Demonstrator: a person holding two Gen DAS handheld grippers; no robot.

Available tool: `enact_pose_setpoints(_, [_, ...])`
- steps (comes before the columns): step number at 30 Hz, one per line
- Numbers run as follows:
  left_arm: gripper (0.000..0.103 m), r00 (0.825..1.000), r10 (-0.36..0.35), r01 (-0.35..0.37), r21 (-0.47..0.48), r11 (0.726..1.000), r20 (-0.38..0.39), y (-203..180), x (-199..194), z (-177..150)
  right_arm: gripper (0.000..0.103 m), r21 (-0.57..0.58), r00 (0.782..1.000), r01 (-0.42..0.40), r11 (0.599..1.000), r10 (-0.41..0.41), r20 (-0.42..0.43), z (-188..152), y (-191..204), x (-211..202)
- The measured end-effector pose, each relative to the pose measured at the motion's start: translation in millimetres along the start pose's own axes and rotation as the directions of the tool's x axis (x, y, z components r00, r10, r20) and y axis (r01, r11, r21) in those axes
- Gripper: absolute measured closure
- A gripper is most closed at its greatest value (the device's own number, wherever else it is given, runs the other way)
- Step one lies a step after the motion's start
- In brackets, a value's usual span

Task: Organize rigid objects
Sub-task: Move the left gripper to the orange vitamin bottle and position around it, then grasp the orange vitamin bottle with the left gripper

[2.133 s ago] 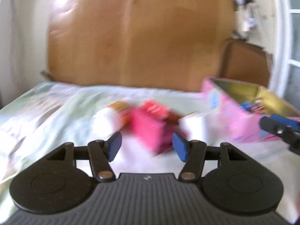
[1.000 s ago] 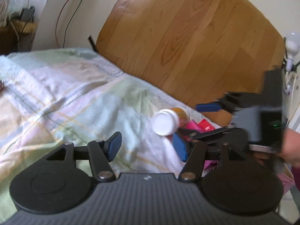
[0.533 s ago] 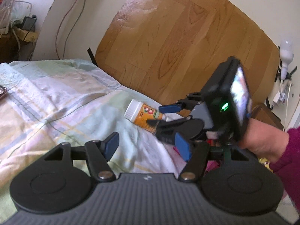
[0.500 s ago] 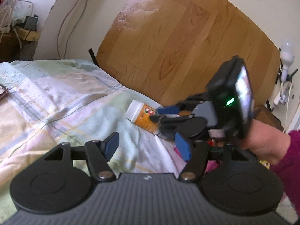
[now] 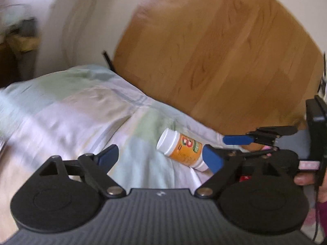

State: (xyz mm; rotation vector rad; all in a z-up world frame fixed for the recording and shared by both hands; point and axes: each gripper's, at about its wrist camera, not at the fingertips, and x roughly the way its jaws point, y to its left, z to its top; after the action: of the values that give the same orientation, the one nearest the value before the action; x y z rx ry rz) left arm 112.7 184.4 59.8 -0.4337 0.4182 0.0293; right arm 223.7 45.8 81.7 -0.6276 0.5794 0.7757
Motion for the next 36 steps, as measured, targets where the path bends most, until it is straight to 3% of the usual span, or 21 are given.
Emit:
enact_pose_setpoints(3, [0.012,0.999,0.029,-0.028,0.029,0.999,-0.041,1.6,34.5,20.5,0.046,-0.02,0.998,-0.021,1.0,0.02,-0.064,-1.2,-3.8,13.0])
enact_pose_setpoints(7, [0.012,0.993,-0.021,0.029,0.065,0.997,-0.118,-3.4,70.5,31.0,0.044,-0.036,0.986,-0.066,0.997,0.059,-0.155,1.1,-7.8,34.5])
enact_pose_setpoints(11, [0.012,0.985,0.007,0.013,0.117,0.993,-0.173,-10.3,97.8,27.3,0.042,-0.054,0.978,-0.075,0.996,0.063,-0.201,9.1,-10.8,55.3])
enact_pose_setpoints(14, [0.014,0.974,-0.008,0.031,0.099,0.995,-0.226,-6.0,115.5,21.6,0.042,-0.072,0.974,-0.084,0.994,0.067,-0.216,11.5,-5.6,65.4])
enact_pose_setpoints(16, [0.022,0.964,-0.091,0.1,0.022,0.995,-0.25,3.1,119.6,19.5,0.042,-0.118,0.977,-0.054,0.992,0.028,-0.212,11.2,3.2,68.4])
enact_pose_setpoints(18, [0.027,0.96,-0.121,0.123,-0.007,0.992,-0.251,6.3,115.0,19.8,0.043,-0.121,0.98,-0.046,0.992,0.021,-0.2,9.8,6.6,68.5])
enact_pose_setpoints(26, [0.027,0.97,-0.063,0.071,0.026,0.997,-0.235,7.0,53.8,6.1,0.049,-0.089,0.979,-0.134,0.987,0.118,-0.164,-4.9,37.1,26.4])
enact_pose_setpoints(29, [0.027,0.969,-0.064,0.071,0.024,0.997,-0.239,8.6,14.6,-15.2,0.049,-0.097,0.975,-0.195,0.976,0.181,-0.131,-25.9,62.2,-6.1])
enact_pose_setpoints(32, [0.027,0.973,-0.072,0.078,0.021,0.997,-0.222,0.8,-14.8,-35.7,0.049,-0.091,0.981,-0.186,0.978,0.18,-0.069,-52.9,83.7,-38.9])
enact_pose_setpoints(34, [0.028,0.971,-0.086,0.095,0.029,0.995,-0.225,-10.4,-32.5,-47.9,0.05,-0.022,0.977,-0.214,0.977,0.213,-0.022,-74.0,87.1,-62.6])
enact_pose_setpoints(36, [0.028,0.958,-0.136,0.145,0.015,0.989,-0.254,-22.7,-41.7,-58.9,0.05,0.068,0.974,-0.228,0.971,0.227,0.025,-98.0,85.0,-83.4])
